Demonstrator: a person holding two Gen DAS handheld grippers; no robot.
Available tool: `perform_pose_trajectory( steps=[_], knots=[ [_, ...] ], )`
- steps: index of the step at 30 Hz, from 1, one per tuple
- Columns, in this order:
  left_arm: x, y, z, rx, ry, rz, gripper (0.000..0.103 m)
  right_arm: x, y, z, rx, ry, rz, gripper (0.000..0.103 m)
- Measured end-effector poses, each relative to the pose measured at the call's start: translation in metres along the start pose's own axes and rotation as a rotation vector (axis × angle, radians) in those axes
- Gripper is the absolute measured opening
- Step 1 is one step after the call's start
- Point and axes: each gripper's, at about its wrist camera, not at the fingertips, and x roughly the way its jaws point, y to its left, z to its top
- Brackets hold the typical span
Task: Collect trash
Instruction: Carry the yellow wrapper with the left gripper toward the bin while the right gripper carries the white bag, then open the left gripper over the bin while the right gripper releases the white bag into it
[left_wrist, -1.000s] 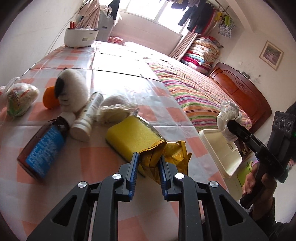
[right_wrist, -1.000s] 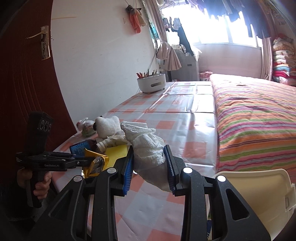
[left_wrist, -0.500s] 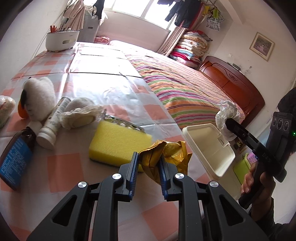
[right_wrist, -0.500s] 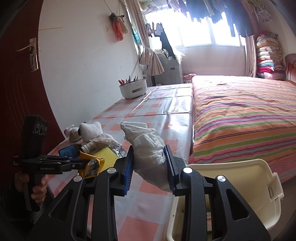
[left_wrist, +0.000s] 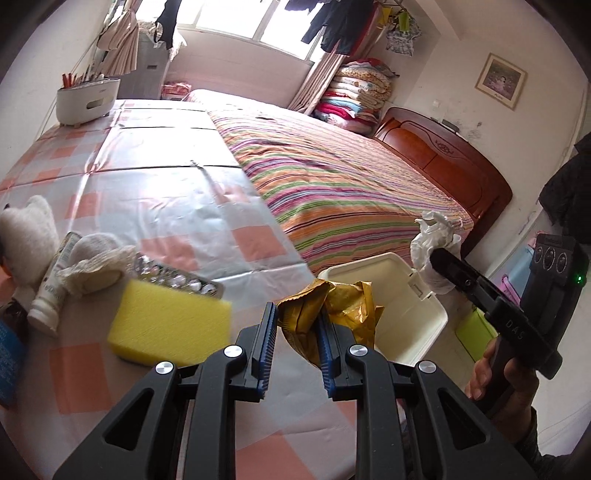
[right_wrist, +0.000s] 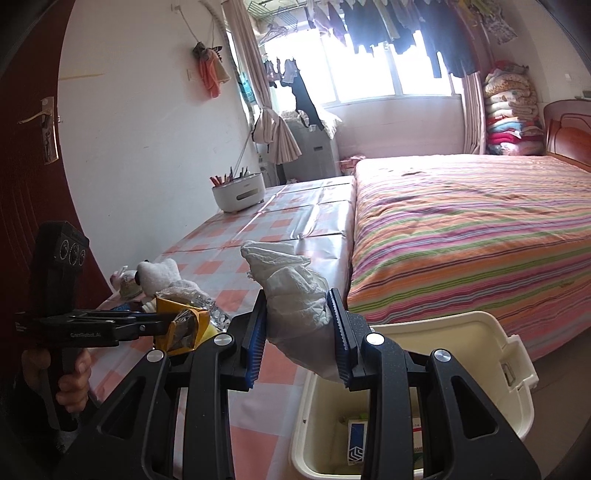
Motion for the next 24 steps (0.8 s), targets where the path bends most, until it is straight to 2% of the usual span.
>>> perform_pose_trajectory(
  steps=[14,17,24],
  knots=[
    [0.037,-0.052,0.018,0.030,-0.048,-0.079,0.021,-0.014,-0.045,-0.005,0.119,-0.022,-0.148,0.032],
    [0.046,-0.061,0.015,0.038,-0.043,-0.098,0.021,-0.014,-0.053,-0.007,0.119,-0.018,-0.201,0.032],
    [0.062,-0.075,0.010,0.054,-0.010,-0.125,0.021,-0.018,-0.062,-0.012,0.147,-0.012,-0.234,0.032]
  ],
)
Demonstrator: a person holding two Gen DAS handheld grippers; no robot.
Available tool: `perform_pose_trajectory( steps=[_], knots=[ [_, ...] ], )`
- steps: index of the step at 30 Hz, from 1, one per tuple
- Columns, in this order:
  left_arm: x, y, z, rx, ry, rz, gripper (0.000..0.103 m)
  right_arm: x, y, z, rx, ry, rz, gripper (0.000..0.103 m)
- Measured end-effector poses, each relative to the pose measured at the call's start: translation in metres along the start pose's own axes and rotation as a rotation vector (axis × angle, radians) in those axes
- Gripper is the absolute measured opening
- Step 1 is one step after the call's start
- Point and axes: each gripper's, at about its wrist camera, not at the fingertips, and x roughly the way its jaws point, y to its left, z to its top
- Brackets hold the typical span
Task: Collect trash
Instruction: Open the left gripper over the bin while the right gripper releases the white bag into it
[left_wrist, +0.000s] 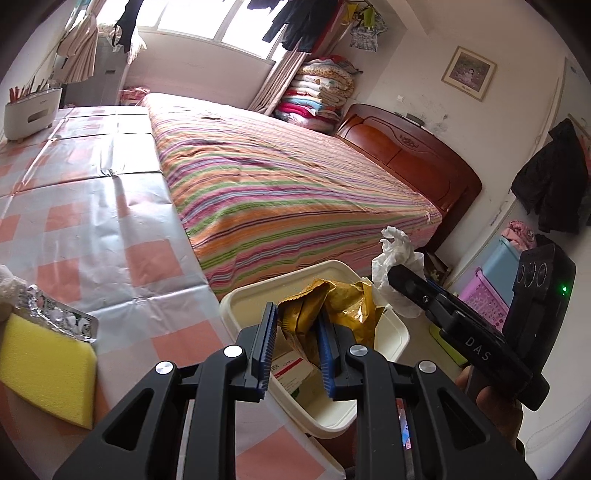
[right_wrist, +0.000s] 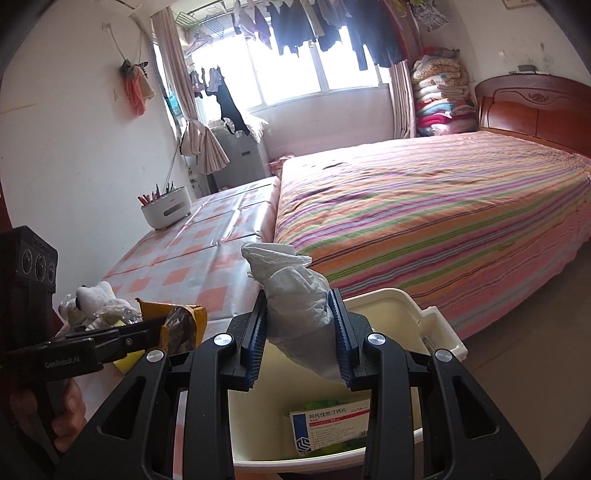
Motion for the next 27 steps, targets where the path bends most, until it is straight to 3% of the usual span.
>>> perform_pose_trajectory(
  steps=[12,15,17,27],
  knots=[
    [0.013,-0.003,-0.004,0.006,0.026,0.000,0.021,0.000,-0.015,-0.002,0.043,0.014,-0.039,0.037],
    [0.015,-0.004,-0.004,0.008,0.033,-0.002,0.021,0.000,-0.014,-0.003,0.044,0.013,-0.041,0.046],
    [0.016,-0.005,-0.005,0.010,0.033,-0.001,0.021,-0.003,-0.015,-0.002,0.048,0.001,-0.048,0.061],
    [0.023,-0.009,-0.006,0.016,0.050,-0.006,0.021,-0.019,-0.028,0.002,0.113,-0.065,-0.048,0.066]
  ],
)
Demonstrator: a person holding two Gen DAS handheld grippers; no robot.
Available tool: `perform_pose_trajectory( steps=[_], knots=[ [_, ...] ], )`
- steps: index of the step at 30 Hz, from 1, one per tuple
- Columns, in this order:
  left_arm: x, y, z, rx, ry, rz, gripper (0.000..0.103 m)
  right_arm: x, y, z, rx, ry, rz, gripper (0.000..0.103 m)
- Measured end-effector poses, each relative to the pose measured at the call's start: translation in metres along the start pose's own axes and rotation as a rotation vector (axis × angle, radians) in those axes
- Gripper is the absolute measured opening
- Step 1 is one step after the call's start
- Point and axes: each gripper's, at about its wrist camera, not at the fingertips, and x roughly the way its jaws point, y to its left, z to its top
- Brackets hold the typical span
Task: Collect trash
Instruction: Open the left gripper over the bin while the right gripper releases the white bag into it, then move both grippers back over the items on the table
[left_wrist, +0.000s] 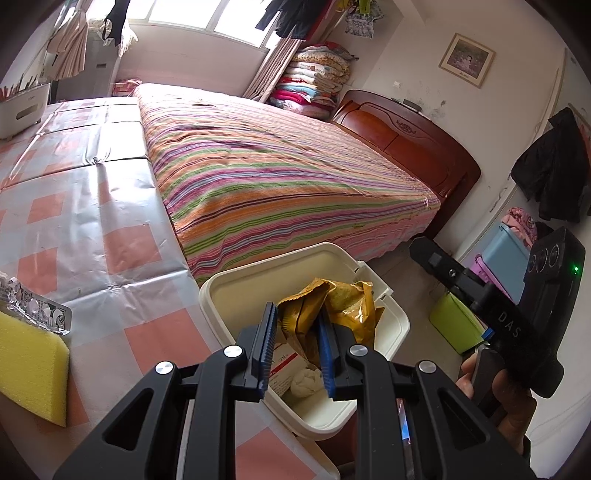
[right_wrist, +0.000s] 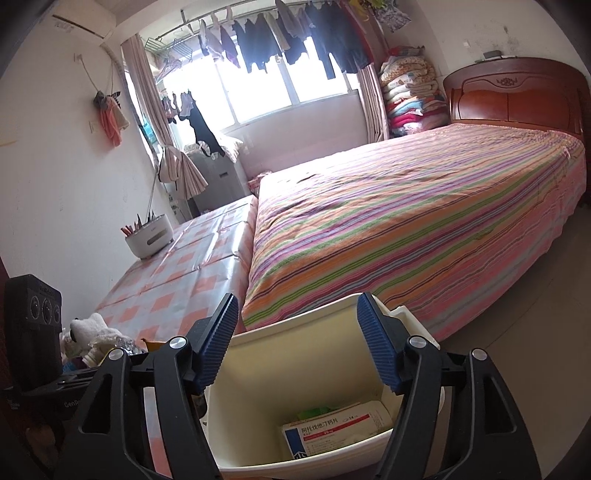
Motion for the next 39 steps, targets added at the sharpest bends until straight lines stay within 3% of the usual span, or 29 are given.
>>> perform_pose_trajectory(
  steps=[15,17,18,19,22,31,39],
  knots=[
    [0.017,-0.017,0.000,0.049,0.033,-0.002,0.023,-0.013,-0.010,0.002,0.030,-0.066,-0.011,0.067],
    [0.019,-0.017,0.000,0.045,0.039,-0.001,0.038,-0.013,-0.011,0.002,0.032,-0.069,-0.012,0.067],
    [0.018,-0.018,0.000,0.042,0.032,0.005,0.059,-0.013,-0.010,0.001,0.032,-0.070,-0.010,0.067],
    [0.016,-0.019,0.000,0.040,0.010,0.015,0.072,-0.014,-0.010,0.001,0.031,-0.072,-0.011,0.067],
    [0.007,-0.021,0.000,0.049,-0.042,0.021,0.077,-0.014,-0.007,0.002,0.026,-0.077,-0.009,0.067],
    [-0.010,-0.014,0.007,0.035,-0.055,0.052,0.080,-0.013,0.004,0.003,0.017,-0.087,0.024,0.067],
    [-0.035,0.004,0.013,0.024,-0.084,0.121,0.080,-0.003,0.030,0.003,-0.024,-0.076,0.104,0.075]
  ],
)
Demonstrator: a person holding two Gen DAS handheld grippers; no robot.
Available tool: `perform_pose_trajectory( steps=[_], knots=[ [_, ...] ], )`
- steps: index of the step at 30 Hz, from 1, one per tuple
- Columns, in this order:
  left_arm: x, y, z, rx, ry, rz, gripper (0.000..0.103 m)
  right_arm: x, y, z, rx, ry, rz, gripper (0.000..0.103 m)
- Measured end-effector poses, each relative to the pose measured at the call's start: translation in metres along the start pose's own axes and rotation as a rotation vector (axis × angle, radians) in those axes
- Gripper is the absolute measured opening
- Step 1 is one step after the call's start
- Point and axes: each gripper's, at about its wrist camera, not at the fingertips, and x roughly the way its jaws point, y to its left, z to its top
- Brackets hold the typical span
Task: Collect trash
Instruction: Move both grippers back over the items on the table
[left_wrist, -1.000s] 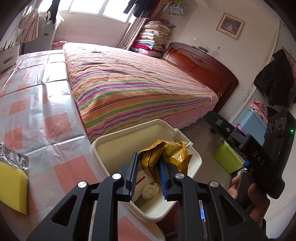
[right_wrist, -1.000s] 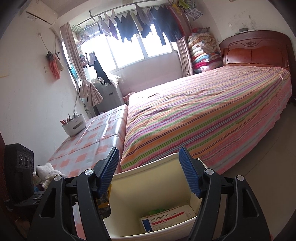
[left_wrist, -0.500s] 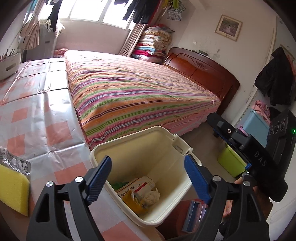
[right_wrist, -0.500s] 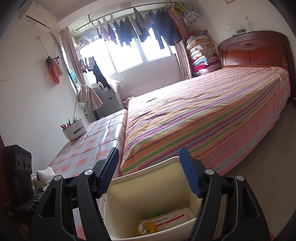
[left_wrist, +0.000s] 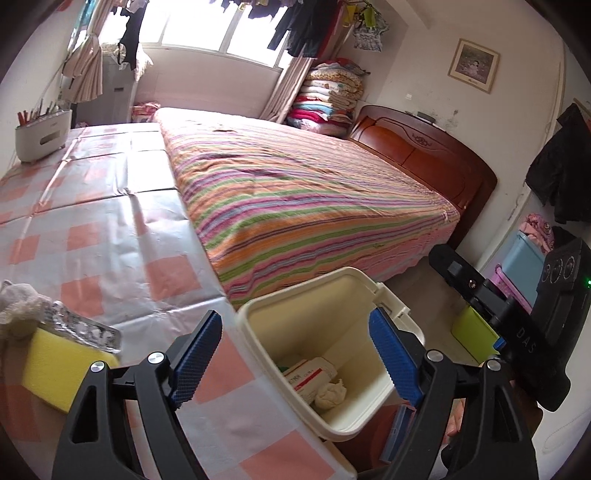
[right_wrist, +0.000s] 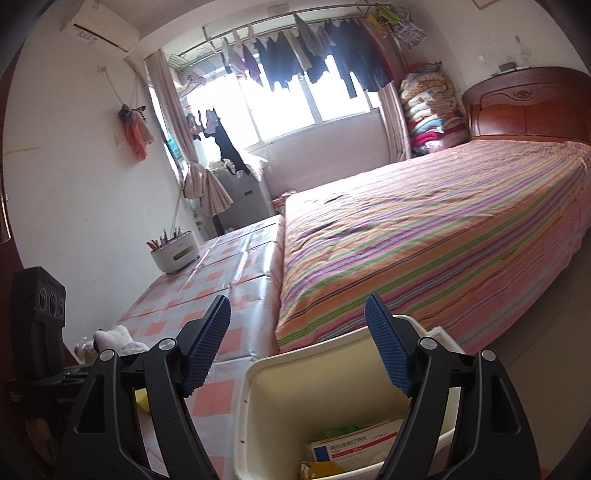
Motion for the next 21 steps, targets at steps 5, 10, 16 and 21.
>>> perform_pose_trajectory(
  steps=[5,10,16,21],
  knots=[
    [-0.020,0.018,0.004,0.001,-0.025,0.061,0.080,0.012,0.020,-0.001,-0.025,0.017,0.069,0.079],
    [-0.041,0.039,0.004,0.002,-0.036,0.125,0.080,0.029,0.051,-0.005,-0.075,0.061,0.160,0.079],
    [-0.063,0.067,-0.001,-0.012,-0.034,0.193,0.080,0.048,0.101,-0.018,-0.161,0.129,0.275,0.080],
    [-0.078,0.089,-0.008,-0.022,-0.024,0.248,0.080,0.063,0.145,-0.038,-0.252,0.218,0.377,0.081]
  ],
)
